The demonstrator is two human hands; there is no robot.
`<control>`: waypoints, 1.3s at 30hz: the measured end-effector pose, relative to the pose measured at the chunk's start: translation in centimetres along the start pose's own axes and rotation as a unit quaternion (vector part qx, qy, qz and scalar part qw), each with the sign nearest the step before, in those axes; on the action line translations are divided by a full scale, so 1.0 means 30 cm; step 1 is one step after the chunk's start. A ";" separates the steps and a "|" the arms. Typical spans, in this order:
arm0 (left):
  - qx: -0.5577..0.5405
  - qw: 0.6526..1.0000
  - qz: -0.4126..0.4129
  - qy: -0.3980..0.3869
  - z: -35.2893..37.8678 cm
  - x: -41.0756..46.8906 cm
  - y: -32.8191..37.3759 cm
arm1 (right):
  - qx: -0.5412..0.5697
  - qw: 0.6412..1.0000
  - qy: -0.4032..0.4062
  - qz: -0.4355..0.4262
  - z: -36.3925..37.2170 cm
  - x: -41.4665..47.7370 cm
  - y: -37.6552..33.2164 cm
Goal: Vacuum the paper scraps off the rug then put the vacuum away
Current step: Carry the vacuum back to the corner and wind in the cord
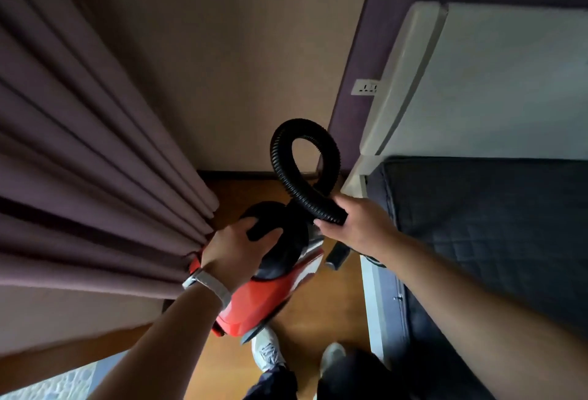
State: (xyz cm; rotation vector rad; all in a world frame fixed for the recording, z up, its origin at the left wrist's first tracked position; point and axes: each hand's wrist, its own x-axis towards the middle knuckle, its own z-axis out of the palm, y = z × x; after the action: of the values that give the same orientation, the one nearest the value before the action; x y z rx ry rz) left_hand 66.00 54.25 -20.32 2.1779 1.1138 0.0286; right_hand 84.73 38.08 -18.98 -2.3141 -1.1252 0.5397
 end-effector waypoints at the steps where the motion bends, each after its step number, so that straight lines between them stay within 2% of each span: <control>1: 0.000 1.000 0.002 -0.006 0.012 0.038 -0.004 | -0.001 1.000 -0.003 0.004 0.008 0.031 0.016; 9: 0.044 0.999 0.004 -0.027 0.165 0.284 -0.018 | -0.008 1.000 0.004 -0.022 0.078 0.257 0.190; 16: 0.032 0.999 -0.024 -0.025 0.473 0.476 -0.105 | -0.067 0.996 0.009 -0.059 0.240 0.431 0.470; 24: 0.004 1.000 0.006 -0.002 0.894 0.668 -0.312 | -0.096 0.994 0.005 -0.055 0.584 0.549 0.750; 35: 0.042 0.999 -0.002 0.024 1.335 0.874 -0.691 | -0.013 0.998 -0.008 -0.057 1.137 0.703 1.074; 39: 0.054 0.998 -0.023 0.029 1.425 0.900 -0.798 | -0.004 0.998 -0.033 -0.052 1.252 0.746 1.150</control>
State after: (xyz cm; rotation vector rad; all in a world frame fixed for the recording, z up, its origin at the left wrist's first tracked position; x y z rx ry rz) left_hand 79.37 59.42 -74.40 2.2580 1.2218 0.0116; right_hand 97.95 47.90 -72.19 -2.2447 -1.2716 0.5771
